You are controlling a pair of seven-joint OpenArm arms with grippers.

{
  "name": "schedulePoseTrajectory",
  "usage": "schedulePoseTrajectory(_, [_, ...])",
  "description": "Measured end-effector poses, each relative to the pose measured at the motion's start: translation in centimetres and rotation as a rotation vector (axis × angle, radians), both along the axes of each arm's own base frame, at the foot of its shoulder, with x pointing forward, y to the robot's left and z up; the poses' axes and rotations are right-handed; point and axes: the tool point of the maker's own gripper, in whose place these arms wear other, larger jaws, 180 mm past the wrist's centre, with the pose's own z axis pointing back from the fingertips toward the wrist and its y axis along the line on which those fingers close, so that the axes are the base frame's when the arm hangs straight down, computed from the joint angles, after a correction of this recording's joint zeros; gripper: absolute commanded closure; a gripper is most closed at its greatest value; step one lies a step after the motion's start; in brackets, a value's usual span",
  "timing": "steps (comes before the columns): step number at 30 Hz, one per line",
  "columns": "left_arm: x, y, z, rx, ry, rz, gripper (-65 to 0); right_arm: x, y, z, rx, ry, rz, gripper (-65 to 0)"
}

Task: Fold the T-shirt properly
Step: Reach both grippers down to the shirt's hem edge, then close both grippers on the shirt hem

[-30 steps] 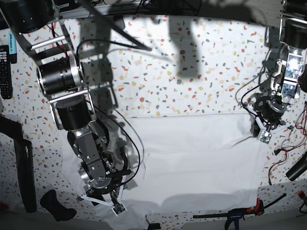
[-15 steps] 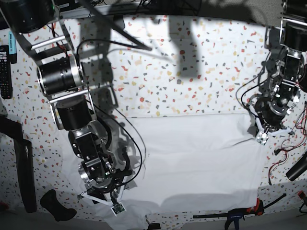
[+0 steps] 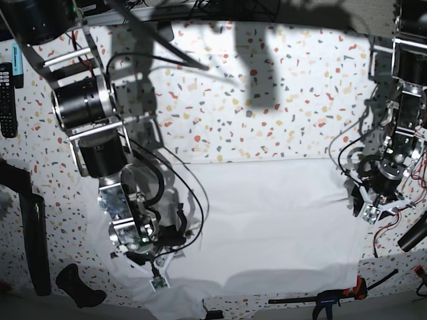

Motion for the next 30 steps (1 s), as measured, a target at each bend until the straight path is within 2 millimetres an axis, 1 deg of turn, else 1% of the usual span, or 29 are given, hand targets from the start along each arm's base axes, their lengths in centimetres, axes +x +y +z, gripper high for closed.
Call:
schedulePoseTrajectory(2, [-0.3,0.0,-0.6,-0.043,0.035,0.019,-24.5,-1.2,0.0,-1.9,-0.003,0.035,0.001,-29.1])
schedulePoseTrajectory(4, [-0.5,0.3,-1.2,-0.04,0.069,0.037,-24.5,-2.8,0.0,-4.2,-0.004,0.071,0.004,-29.1])
schedulePoseTrajectory(6, [-0.5,0.4,-1.0,-0.007,0.066,0.03,-24.5,-4.0,0.0,-5.9,-0.013,0.07,0.018,-29.1])
schedulePoseTrajectory(8, [-0.4,0.4,0.1,0.017,0.055,0.026,-24.5,-4.4,-0.5,-6.4,-0.02,0.051,0.023,-29.1])
schedulePoseTrajectory(10, [-0.1,0.1,1.9,0.02,0.04,0.029,-24.5,-4.7,-1.1,-6.7,-0.023,0.049,0.02,-29.1])
schedulePoseTrajectory(12, [-0.2,-0.3,3.8,-0.02,0.052,0.043,-24.5,-5.2,-1.5,-7.3,-0.022,0.04,0.02,-29.1])
schedulePoseTrajectory(15, [-0.7,-1.9,6.1,-0.123,0.08,0.034,-24.5,-5.2,-1.9,-7.1,-0.021,0.015,0.027,-29.1])
schedulePoseTrajectory(18, [-1.5,-4.6,7.2,-0.249,0.107,-0.016,-24.5,-5.0,-2.4,-6.9,-0.026,-0.004,0.026,-29.1])
schedulePoseTrajectory(20, [-2.0,-5.7,6.4,-0.287,0.127,-0.028,-24.5,-5.0,-2.4,-6.8,-0.024,-0.008,0.027,-29.1])
schedulePoseTrajectory(21, [-2.3,-5.9,5.4,-0.291,0.14,-0.018,-24.5,-5.0,-2.4,-6.8,-0.024,-0.009,0.027,-29.1])
schedulePoseTrajectory(23, [-3.2,-6.3,2.7,-0.315,0.185,-0.005,-24.5,-5.0,-2.4,-6.8,-0.024,-0.009,0.027,-29.1])
schedulePoseTrajectory(27, [-5.0,-5.9,-4.0,-0.364,0.342,0.091,-24.5,-5.0,-2.4,-6.8,-0.024,-0.009,0.027,-29.1])
schedulePoseTrajectory(28, [-5.2,-5.7,-5.1,-0.377,0.361,0.115,-24.5,-5.0,-2.4,-6.8,-0.024,-0.009,0.027,-29.1])
schedulePoseTrajectory(30, [-4.8,-5.2,-6.0,-0.396,0.358,0.152,-24.5,-5.0,-2.4,-6.8,-0.024,-0.009,0.027,-29.1])
